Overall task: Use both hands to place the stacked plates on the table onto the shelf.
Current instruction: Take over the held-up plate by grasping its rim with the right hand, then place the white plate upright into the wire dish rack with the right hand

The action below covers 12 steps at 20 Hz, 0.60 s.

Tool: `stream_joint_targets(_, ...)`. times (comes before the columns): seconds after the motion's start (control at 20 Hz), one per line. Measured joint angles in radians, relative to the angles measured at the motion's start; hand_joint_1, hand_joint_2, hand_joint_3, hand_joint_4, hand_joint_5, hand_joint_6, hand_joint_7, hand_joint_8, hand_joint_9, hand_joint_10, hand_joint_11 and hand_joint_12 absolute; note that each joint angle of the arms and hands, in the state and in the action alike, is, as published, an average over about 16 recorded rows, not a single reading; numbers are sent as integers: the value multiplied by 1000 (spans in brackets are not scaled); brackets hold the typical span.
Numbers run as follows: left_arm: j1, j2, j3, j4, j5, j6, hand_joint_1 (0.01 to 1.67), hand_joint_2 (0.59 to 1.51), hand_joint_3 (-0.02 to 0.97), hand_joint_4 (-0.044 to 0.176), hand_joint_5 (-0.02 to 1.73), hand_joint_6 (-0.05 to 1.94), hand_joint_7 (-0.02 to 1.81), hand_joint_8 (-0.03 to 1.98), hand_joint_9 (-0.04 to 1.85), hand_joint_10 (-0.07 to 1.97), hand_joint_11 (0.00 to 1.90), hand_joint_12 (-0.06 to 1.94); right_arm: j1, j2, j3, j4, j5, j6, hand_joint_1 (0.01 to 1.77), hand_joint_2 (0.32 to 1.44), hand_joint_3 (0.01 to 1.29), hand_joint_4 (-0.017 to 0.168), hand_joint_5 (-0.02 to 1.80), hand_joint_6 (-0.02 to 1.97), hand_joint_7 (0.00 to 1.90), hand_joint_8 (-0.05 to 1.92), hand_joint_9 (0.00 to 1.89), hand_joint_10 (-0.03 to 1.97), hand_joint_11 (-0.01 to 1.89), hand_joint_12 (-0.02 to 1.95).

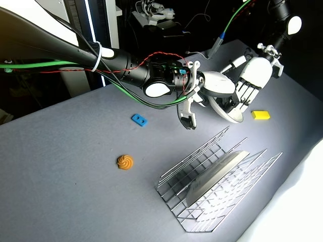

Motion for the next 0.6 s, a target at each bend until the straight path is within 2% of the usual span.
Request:
stream_joint_targets(0.2,-26,-6,15,4,-3,0,14,1146,18,-4,77,-21,105,-5,54,-35,16,231,-3,0,0,0,17,0,1117,1004,11,-4,829,908,1008,631,1096,598,801,1288)
stream_joint_targets(0.35,-53,-9,32,2,-2,-2,14,1145,17,-3,84,-13,113,-3,70,-24,16,243,-5,1,-3,1,27,0,1139,994,11,-5,846,932,1019,729,1102,721,848,1281)
stream_joint_targets(0.6,-108,-10,61,-5,-11,-7,15,1147,17,0,97,1,130,-1,98,-5,16,258,-8,16,-30,5,41,0,1183,988,11,-9,863,919,1031,754,1047,1008,831,1301)
